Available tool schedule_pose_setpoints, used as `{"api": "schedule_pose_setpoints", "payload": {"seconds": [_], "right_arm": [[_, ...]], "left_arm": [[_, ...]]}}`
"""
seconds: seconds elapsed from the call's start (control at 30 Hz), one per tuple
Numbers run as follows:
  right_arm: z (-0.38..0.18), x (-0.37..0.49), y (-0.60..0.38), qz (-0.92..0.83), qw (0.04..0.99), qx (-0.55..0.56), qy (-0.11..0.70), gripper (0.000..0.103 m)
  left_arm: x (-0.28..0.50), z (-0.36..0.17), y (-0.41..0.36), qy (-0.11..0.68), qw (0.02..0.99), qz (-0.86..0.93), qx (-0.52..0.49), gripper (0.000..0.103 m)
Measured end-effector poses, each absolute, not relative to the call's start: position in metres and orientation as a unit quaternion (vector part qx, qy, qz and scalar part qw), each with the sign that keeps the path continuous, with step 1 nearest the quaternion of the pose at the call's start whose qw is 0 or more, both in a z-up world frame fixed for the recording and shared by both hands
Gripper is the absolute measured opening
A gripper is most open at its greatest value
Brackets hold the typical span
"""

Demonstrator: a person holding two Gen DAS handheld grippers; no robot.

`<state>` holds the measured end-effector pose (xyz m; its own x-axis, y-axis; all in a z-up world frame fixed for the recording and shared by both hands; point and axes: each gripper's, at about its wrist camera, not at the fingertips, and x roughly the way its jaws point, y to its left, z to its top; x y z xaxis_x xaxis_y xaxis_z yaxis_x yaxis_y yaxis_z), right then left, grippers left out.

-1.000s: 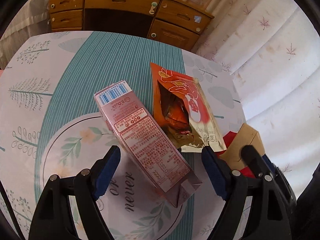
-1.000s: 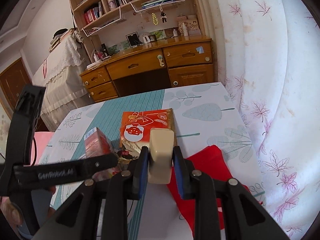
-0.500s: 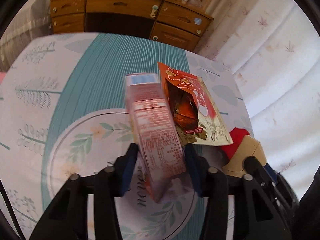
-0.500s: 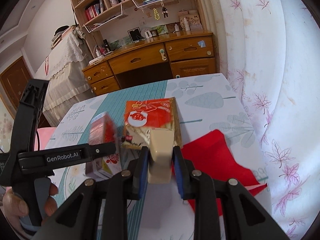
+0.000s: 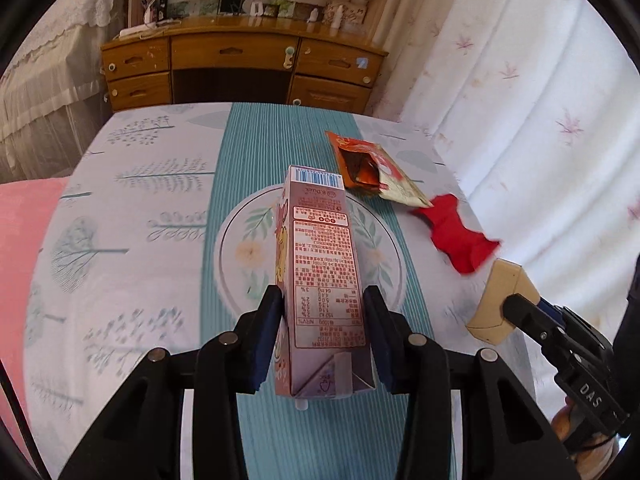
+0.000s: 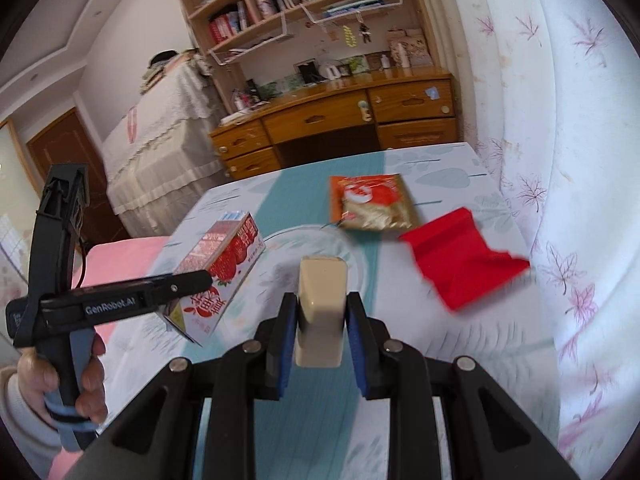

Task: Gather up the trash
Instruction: 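Carry the pink carton with the left gripper while the right gripper carries the beige block over the bin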

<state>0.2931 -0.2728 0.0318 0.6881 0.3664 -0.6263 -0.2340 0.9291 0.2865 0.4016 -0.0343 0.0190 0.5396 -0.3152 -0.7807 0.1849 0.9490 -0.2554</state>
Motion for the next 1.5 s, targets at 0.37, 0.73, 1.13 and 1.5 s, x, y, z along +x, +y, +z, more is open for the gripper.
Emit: {"api": "schedule_pose_setpoints", "payload": {"seconds": [0.37, 0.73, 1.13, 1.5], "right_arm": [[0.056, 0.146, -0.234, 0.227, 0.909, 0.076, 0.342, 0.025], [0.020, 0.039, -0.213, 0.262, 0.882, 0.060, 0.387, 0.025], [-0.085, -0.003, -0.202, 0.251, 0.830, 0.080, 0.492, 0.025], [-0.201, 0.021, -0.212, 0.159, 0.800, 0.118, 0.567, 0.025]], "left_arm": [[0.231, 0.047, 0.017, 0.435, 0.876, -0.202, -0.057, 0.040], [0.087, 0.025, 0.037, 0.438, 0.856, -0.271, -0.034, 0.040], [0.001, -0.085, 0.022, 0.517, 0.805, -0.292, 0.016, 0.040], [0.037, -0.214, -0.015, 0.591, 0.761, -0.262, 0.053, 0.040]]}}
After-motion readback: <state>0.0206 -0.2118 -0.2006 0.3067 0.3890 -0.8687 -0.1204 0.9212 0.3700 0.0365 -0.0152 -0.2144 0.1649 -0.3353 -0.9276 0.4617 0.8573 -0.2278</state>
